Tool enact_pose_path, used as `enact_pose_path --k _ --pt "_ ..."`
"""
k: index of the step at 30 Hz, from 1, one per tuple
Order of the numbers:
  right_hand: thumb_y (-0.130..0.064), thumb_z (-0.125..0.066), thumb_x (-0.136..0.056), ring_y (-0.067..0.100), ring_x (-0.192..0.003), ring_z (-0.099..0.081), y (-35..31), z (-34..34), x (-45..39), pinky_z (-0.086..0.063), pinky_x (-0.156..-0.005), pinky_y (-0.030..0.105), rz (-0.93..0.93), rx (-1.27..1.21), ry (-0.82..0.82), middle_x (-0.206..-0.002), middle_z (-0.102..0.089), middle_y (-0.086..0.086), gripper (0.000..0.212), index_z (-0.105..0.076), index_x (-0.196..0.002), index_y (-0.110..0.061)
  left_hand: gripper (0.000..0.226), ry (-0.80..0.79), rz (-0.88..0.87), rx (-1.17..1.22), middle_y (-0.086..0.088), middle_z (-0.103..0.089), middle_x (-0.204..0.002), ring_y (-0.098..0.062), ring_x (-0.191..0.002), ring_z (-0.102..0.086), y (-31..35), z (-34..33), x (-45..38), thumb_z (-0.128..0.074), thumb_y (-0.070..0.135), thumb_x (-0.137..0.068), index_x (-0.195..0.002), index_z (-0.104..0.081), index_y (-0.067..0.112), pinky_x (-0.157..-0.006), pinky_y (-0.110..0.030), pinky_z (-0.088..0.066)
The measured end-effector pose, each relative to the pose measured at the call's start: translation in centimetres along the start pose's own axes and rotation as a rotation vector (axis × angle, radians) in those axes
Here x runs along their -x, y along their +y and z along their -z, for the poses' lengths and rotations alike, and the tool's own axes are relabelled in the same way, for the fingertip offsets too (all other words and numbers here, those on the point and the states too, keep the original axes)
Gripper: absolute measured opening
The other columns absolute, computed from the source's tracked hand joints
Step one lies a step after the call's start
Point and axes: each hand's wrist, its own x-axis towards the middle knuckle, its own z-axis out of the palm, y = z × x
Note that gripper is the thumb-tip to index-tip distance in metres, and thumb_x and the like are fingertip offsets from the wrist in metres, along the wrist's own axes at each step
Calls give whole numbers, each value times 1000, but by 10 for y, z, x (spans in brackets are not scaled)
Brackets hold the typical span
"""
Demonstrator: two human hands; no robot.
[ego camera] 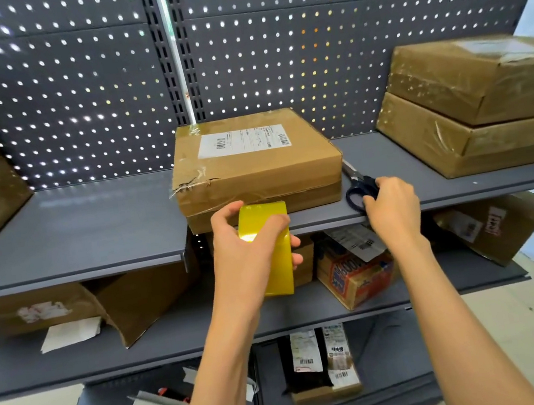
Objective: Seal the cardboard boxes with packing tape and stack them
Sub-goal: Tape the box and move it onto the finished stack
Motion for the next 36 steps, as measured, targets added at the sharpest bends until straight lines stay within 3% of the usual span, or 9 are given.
enact_pose_path --k 10,12,15,17,19,23,24,28,36 --pt "-14 -47 -99 37 -108 -51 -1 -4 -1 -39 -80 37 140 -36 48 -113 -60 23 27 -63 -113 2 49 2 6 9 -23 -61 -90 -15 -45 -59 -1 -2 -1 -63 5 -86 -125 -37 20 -44 -28 -50" --pt "-12 -46 -99 31 -112 -52 -7 4 4 -39 -86 33 161 -178 120 -120 -59 17 28 -61 -120 -2 50 -2 0 10 -23 -61 -92 -15 -46 -59 -2 -2 0 -63 5 -86 -125 -37 20 -44 -28 -50" --pt "-13 -53 -95 14 -95 -61 -30 26 20 -47 -85 23 251 -570 190 -103 -67 3 21 -68 -110 -12 51 -4 -26 1 -24 -61 -92 -15 -47 -60 -4 -2 1 -64 5 -86 -126 -38 20 -45 -27 -51" --pt "-19 -58 -93 4 -85 -61 -49 43 33 -48 -78 16 367 -707 95 -93 -69 -6 16 -71 -103 -16 51 2 -50 -4 -25 -60 -94 -16 -48 -61 -5 -3 3 -64 3 -85 -126 -38 19 -45 -27 -50" --pt "-33 -58 -93 -2 -88 -61 -66 52 46 -47 -81 14 450 -683 -154 -95 -70 -11 20 -72 -103 -21 50 5 -81 -5 -22 -60 -91 -17 -49 -61 -7 -3 4 -64 2 -85 -125 -39 19 -44 -27 -49" --pt "-69 -46 -84 31 -106 -59 -76 43 56 -45 -98 48 429 -587 -587 -110 -66 19 73 -69 -101 -2 50 -5 -161 -55 -14 -63 -84 -18 -54 -64 -9 3 9 -65 1 -84 -121 -40 23 -46 -27 -50" --pt "-70 -46 -83 35 -109 -57 -76 41 57 -43 -99 51 426 -617 -659 -112 -64 23 74 -68 -101 -1 50 -2 -187 -80 -9 -64 -81 -18 -55 -65 -9 6 10 -65 0 -84 -120 -40 25 -47 -27 -51" --pt "-31 -62 -90 3 -96 -64 -82 37 65 -49 -86 17 431 -836 -712 -99 -73 -4 20 -74 -99 -18 53 20 -249 -161 9 -69 -72 -17 -61 -68 -9 18 14 -67 1 -82 -116 -39 31 -52 -28 -55" --pt "-13 -71 -83 -4 -78 -64 -100 21 75 -49 -70 10 340 -997 -693 -76 -72 -12 10 -74 -79 -22 59 50 -278 -238 4 -70 -72 -18 -62 -69 -11 34 20 -69 6 -83 -114 -35 42 -58 -35 -59"
